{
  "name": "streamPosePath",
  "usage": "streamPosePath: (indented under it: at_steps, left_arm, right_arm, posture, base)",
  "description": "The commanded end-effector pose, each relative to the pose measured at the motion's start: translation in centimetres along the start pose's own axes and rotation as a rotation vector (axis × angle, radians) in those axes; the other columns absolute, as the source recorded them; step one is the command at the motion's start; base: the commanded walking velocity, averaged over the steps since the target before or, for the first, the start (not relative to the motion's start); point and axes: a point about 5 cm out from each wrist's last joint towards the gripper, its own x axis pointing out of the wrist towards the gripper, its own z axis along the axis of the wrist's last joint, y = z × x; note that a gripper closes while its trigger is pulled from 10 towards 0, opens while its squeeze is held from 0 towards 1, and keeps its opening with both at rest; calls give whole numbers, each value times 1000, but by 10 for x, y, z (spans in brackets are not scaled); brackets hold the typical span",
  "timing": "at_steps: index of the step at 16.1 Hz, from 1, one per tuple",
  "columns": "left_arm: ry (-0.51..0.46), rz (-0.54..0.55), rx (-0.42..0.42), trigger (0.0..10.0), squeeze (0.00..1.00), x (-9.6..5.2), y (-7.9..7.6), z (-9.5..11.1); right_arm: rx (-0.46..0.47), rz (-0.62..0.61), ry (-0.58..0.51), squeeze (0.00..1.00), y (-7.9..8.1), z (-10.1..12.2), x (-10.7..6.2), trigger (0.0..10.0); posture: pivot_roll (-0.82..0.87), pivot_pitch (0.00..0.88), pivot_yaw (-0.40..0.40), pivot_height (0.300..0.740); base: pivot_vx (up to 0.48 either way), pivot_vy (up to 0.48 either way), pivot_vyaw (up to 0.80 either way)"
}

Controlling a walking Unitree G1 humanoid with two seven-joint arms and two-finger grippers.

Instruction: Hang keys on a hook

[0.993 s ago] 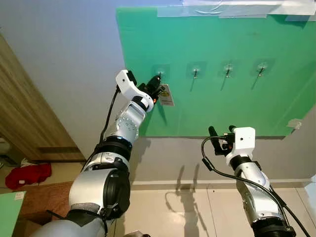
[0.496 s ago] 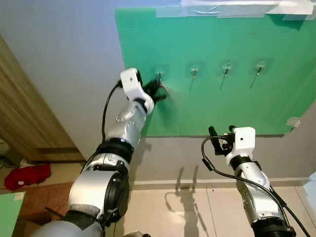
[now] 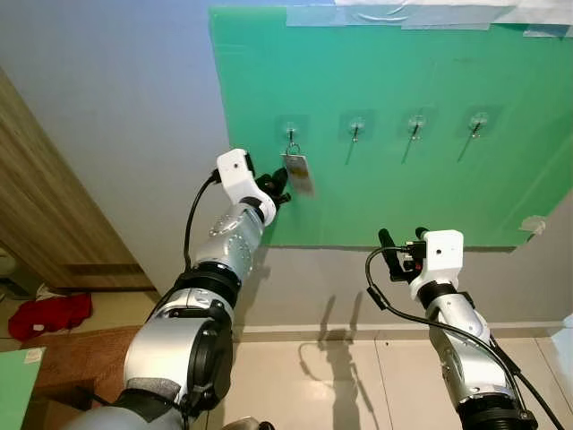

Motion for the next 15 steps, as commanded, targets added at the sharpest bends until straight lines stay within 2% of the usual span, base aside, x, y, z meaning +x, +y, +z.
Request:
streamPosePath:
  at_steps: [1, 3, 4, 5, 6, 8, 9, 10, 11, 12, 13, 14, 15]
  left_arm:
    - [-56, -16, 210, 10000, 1000, -2, -4, 5]
    - [-139, -99, 565, 10000, 1000, -11, -17, 2]
    - [-141, -105, 579, 10000, 1000, -13, -18, 0]
    - [-149, -96, 572, 10000, 0, -20, -12, -3]
    - [-169, -86, 560, 10000, 0, -26, -8, -3]
    - [-278, -52, 502, 10000, 0, -53, 11, -3]
    - [-297, -34, 507, 10000, 0, -61, 18, -6]
    - [-291, -3, 510, 10000, 0, -72, 30, -13]
    - [-281, 12, 507, 10000, 0, -76, 36, -16]
    - [-218, 23, 518, 10000, 0, -89, 50, -30]
    - [-191, 13, 520, 10000, 0, -94, 52, -34]
    - [-129, -67, 528, 10000, 0, -106, 45, -46]
    - [-88, -145, 501, 10000, 0, -117, 33, -54]
  right_arm:
    - [4, 2, 1, 0, -1, 0, -2, 10000]
    - [7, 0, -2, 0, -1, 1, -1, 10000]
    - [7, 0, -2, 0, -1, 1, -1, 10000]
    - [12, -1, -4, 0, 0, 1, 0, 10000]
    - [17, -2, -8, 0, 0, 3, 1, 10000]
    - [45, -6, -28, 0, 3, 9, 7, 10000]
    - [54, -2, -36, 0, 4, 10, 9, 10000]
    - [76, 1, -62, 0, 6, 15, 10, 10000]
    - [89, 5, -77, 0, 7, 17, 10, 10000]
    - [91, 17, -87, 0, 8, 17, 9, 10000]
    - [89, 20, -85, 0, 8, 16, 8, 10000]
    - [76, 16, -73, 0, 6, 12, 6, 10000]
    - [76, 0, -58, 0, 5, 9, 4, 10000]
  posture:
    - [-143, 0, 81, 740]
    - [-139, 0, 80, 740]
    - [-136, 0, 79, 740]
    - [-134, 0, 79, 740]
    - [-126, 0, 79, 740]
    - [-98, 0, 71, 740]
    - [-91, 0, 66, 740]
    - [-85, 0, 61, 740]
    - [-81, 0, 59, 740]
    - [-76, 0, 58, 740]
    - [-76, 0, 58, 740]
    - [-67, 0, 56, 740]
    - [-67, 0, 56, 740]
  base:
    - [0, 0, 0]
    - [0, 0, 0]
    - [0, 0, 0]
    - [0, 0, 0]
    - [0, 0, 0]
    - [0, 0, 0]
    - [0, 0, 0]
    - [0, 0, 0]
    - [0, 0, 0]
    - [0, 0, 0]
    - [0, 0, 0]
    - [0, 0, 0]
    - [0, 0, 0]
